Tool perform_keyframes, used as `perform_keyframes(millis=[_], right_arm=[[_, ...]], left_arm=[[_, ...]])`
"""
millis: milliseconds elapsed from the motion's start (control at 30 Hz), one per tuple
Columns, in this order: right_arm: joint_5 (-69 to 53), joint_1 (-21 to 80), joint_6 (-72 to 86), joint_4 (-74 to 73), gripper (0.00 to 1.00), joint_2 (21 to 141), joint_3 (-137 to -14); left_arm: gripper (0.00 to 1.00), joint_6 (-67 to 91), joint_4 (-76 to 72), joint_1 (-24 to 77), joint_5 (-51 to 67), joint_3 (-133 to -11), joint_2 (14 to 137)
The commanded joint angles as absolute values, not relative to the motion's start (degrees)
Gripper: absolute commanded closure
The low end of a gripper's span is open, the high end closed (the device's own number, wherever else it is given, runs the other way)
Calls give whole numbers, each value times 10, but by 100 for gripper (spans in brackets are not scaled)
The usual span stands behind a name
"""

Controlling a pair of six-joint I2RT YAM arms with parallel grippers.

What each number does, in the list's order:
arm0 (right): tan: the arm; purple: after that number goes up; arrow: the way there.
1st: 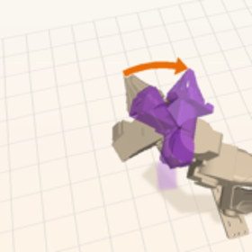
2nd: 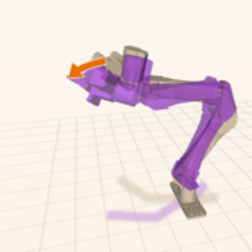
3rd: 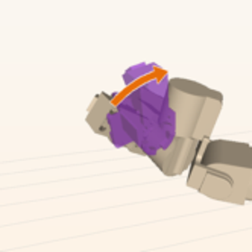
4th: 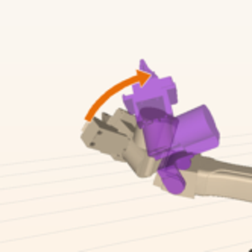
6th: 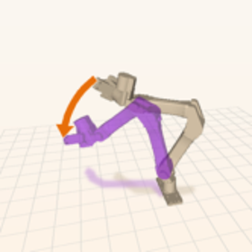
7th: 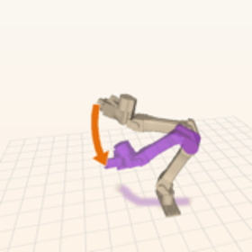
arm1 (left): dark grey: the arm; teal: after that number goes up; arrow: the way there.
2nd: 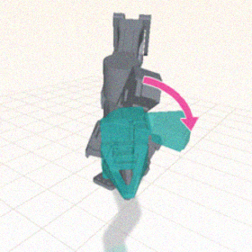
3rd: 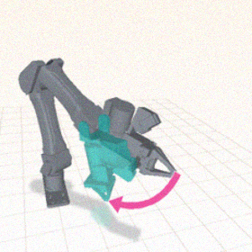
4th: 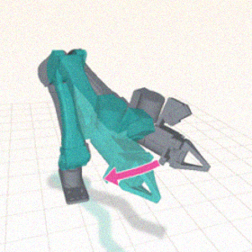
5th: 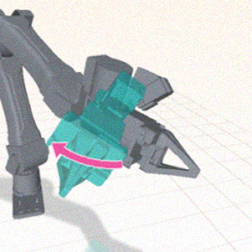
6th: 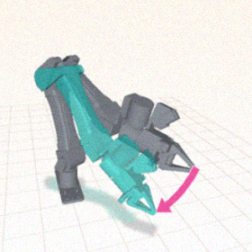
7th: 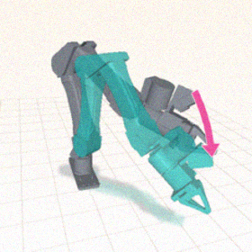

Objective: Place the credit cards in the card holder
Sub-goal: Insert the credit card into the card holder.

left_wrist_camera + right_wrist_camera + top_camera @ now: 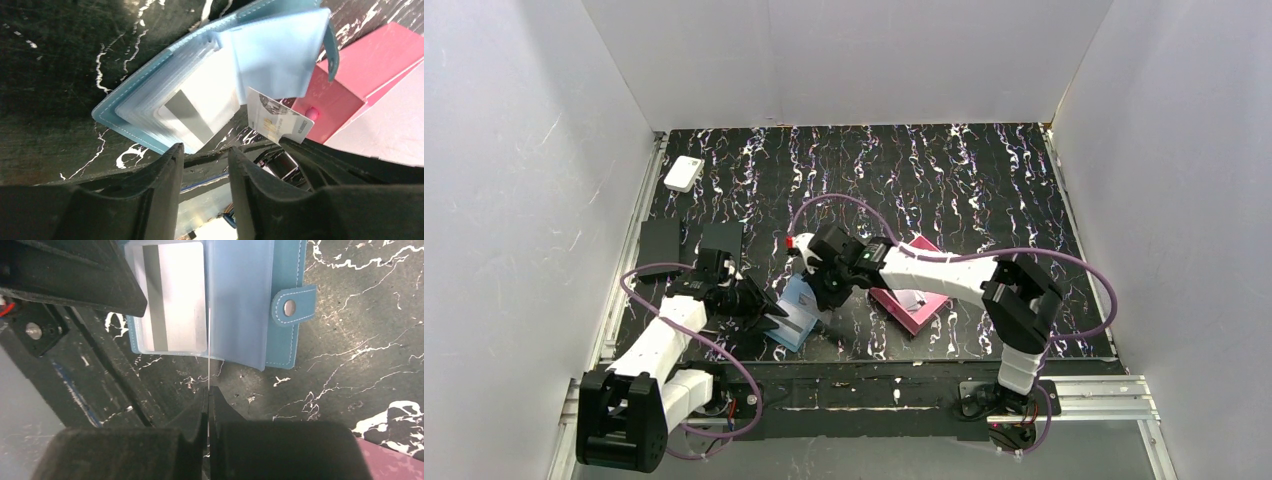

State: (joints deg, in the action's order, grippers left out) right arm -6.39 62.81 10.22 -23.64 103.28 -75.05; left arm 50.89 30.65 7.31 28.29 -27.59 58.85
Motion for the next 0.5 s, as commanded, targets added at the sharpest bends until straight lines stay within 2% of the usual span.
perform_keyframes(millis=[0, 133, 167, 267, 467], right_arm=[[-182, 587, 141, -173, 99, 986, -720], [-267, 551, 240, -53, 99, 947, -664], [-281, 545, 264, -26, 99, 940, -655], [-309, 530, 330, 53, 99, 926, -638], [-364, 502, 473, 212, 99, 922, -606]], left_arm=[[58, 484, 293, 75, 325, -287, 561], [35, 486, 259, 75, 360, -294, 475], [32, 493, 249, 75, 373, -297, 455], [27, 521, 224, 73, 398, -304, 412], [25, 593, 209, 72, 403, -314, 363]])
